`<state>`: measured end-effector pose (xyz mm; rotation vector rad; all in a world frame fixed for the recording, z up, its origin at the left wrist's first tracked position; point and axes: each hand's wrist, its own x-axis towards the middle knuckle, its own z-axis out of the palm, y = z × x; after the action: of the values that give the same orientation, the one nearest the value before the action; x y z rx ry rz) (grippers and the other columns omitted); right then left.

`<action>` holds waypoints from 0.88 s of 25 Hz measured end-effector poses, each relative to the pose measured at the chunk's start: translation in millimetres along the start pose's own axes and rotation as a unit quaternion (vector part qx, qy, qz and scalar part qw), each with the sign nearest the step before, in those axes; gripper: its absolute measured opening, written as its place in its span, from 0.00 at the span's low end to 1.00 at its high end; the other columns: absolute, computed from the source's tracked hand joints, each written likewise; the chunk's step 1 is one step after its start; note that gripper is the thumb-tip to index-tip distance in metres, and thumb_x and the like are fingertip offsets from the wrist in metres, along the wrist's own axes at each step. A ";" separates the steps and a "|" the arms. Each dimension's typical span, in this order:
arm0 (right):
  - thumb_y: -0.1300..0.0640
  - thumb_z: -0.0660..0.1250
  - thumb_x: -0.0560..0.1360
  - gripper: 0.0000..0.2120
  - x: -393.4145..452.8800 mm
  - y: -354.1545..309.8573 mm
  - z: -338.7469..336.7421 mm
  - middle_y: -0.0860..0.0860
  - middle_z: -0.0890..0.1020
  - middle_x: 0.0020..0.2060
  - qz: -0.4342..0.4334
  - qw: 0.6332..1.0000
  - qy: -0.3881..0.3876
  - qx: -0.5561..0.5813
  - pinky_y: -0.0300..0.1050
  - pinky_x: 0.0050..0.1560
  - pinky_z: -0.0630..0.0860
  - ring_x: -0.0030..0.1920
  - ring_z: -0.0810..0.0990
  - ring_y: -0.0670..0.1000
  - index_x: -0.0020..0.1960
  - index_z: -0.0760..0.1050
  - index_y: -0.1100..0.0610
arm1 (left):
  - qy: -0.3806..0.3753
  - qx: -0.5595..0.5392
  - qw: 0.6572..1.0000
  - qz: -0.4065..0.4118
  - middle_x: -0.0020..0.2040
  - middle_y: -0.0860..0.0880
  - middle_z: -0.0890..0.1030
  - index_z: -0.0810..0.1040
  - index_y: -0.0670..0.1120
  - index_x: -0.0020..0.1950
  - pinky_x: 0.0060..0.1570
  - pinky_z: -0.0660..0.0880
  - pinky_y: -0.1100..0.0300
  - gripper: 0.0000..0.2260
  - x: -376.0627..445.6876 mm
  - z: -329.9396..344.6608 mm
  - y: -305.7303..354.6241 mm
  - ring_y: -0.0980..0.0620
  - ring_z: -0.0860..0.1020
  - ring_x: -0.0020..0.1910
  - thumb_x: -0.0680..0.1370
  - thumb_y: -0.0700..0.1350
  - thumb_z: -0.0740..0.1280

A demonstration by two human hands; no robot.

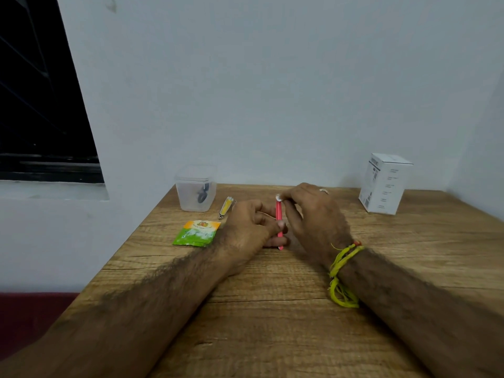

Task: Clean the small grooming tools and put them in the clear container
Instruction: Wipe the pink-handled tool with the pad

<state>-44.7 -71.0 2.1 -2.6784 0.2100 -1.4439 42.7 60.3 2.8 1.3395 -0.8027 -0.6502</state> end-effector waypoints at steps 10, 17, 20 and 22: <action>0.55 0.60 0.76 0.11 -2.5 -0.3 -1.6 0.50 0.84 0.45 -0.008 0.999 -0.025 -0.036 0.51 0.47 0.76 0.45 0.82 0.55 0.50 0.81 0.54 | 0.010 0.016 1.000 -0.010 0.45 0.36 0.85 0.78 0.37 0.53 0.41 0.84 0.56 0.03 2.7 2.0 -0.7 0.43 0.86 0.38 0.80 0.34 0.67; 0.55 0.59 0.76 0.11 0.5 3.8 -0.2 0.50 0.83 0.45 0.001 0.998 -0.041 -0.042 0.52 0.47 0.76 0.45 0.81 0.55 0.51 0.80 0.54 | 0.007 0.019 1.000 -0.006 0.47 0.33 0.84 0.78 0.36 0.53 0.41 0.84 0.54 0.03 4.2 1.8 -3.1 0.39 0.86 0.41 0.80 0.34 0.68; 0.58 0.63 0.75 0.09 0.7 5.3 1.3 0.49 0.83 0.46 -0.004 0.998 -0.051 -0.042 0.51 0.47 0.76 0.46 0.82 0.56 0.52 0.80 0.53 | 0.012 0.019 1.000 -0.005 0.48 0.31 0.83 0.77 0.34 0.53 0.41 0.84 0.54 0.04 6.4 3.4 -6.0 0.38 0.86 0.41 0.80 0.33 0.67; 0.58 0.63 0.75 0.09 0.8 7.9 1.4 0.49 0.83 0.47 0.000 0.998 -0.046 -0.035 0.53 0.47 0.77 0.46 0.82 0.56 0.52 0.80 0.52 | 0.009 0.019 1.000 -0.005 0.49 0.30 0.83 0.76 0.34 0.53 0.40 0.84 0.54 0.04 6.8 3.2 -7.4 0.38 0.85 0.41 0.80 0.33 0.67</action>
<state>-43.7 -78.9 0.8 -2.7916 0.2592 -1.3337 44.4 52.0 -3.4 1.3827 -0.7980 -0.6317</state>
